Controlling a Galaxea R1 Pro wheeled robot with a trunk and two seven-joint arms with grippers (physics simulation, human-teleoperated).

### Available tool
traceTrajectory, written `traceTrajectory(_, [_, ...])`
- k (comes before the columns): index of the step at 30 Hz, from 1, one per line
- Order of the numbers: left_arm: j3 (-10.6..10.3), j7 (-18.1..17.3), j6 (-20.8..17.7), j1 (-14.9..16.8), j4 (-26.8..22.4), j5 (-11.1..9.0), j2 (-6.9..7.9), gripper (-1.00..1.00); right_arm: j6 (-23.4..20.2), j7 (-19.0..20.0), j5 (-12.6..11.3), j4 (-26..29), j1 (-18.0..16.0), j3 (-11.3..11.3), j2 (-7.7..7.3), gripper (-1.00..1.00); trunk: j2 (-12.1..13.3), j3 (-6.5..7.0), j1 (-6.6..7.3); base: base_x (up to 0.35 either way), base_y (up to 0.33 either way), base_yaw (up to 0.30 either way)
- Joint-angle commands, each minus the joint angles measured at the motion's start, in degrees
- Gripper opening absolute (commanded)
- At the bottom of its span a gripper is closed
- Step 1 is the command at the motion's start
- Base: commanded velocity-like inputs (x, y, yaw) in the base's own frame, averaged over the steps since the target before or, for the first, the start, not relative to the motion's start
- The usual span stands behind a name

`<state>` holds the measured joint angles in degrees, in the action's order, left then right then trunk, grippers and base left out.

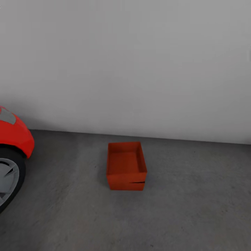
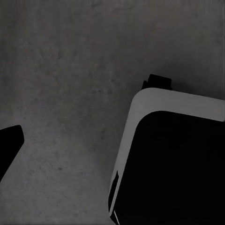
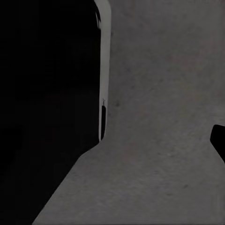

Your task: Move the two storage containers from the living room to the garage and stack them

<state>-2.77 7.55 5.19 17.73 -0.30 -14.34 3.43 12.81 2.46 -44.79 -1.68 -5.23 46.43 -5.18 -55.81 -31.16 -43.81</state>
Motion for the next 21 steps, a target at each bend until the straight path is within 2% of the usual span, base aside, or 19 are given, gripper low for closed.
traceTrajectory(1, [-0.3, 0.1, 0.2, 0.0, 0.0, -0.4, 0.00, 1.00, 0.3, 0.2, -0.6, -0.2, 0.0, 0.5, 0.20, 1.00, 0.0, 0.05, 0.00, 0.000, 0.000, 0.000])
traceTrajectory(6, [-0.3, 0.1, 0.2, 0.0, 0.0, -0.4, 0.00, 1.00, 0.3, -0.1, -0.6, -0.2, 0.0, 0.4, 0.86, 1.00, 0.0, 0.51, 0.00, 0.000, 0.000, 0.000])
traceTrajectory(21, [-0.3, 0.1, 0.2, 0.0, 0.0, -0.4, 0.00, 1.00, 0.3, -0.1, -0.6, -0.2, 0.0, 0.5, 1.13, 1.00, 0.0, 1.91, 0.00, 0.000, 0.000, 0.000])
